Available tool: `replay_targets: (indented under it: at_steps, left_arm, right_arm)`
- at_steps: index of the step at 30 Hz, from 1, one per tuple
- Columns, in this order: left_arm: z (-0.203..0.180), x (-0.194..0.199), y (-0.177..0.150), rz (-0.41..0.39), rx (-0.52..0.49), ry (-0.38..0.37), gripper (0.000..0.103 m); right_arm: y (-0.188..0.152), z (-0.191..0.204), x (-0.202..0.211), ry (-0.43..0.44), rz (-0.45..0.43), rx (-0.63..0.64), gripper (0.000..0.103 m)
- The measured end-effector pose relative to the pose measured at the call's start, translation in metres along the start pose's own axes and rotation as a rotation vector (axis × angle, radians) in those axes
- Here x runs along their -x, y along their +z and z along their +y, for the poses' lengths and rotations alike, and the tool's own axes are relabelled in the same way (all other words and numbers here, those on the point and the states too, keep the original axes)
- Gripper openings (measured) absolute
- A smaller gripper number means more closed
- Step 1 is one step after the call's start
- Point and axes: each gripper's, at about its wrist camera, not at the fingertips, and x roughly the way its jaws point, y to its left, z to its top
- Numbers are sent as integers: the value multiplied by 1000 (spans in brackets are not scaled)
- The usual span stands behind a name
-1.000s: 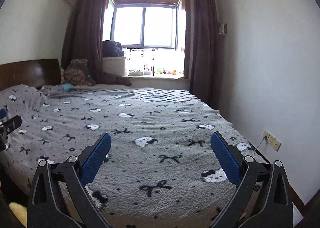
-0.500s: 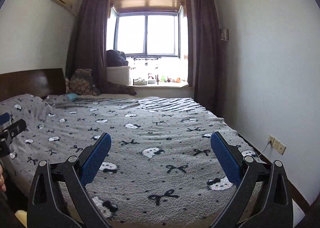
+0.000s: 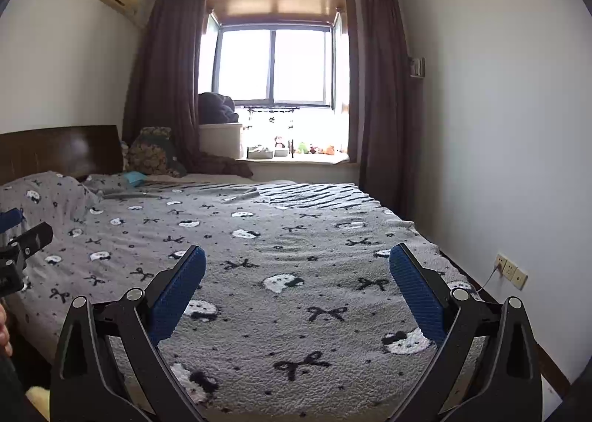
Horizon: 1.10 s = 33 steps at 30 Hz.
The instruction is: Collect trash
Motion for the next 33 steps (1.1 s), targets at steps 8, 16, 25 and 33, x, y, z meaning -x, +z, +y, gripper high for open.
replay_targets:
  at_steps: [8, 16, 25, 33]
  left_arm:
    - [2, 0, -1, 3, 3, 4, 95]
    - [5, 0, -1, 2, 9, 11, 95]
    - [6, 0, -1, 4, 7, 10, 95]
    - [5, 1, -1, 5, 8, 9, 95]
  right_arm:
    - [1, 0, 2, 4, 0, -3, 100]
    - [1, 1, 1, 8, -2, 1, 100]
    - [1, 7, 2, 15, -1, 3, 100]
    - [1, 8, 3, 15, -4, 3, 100]
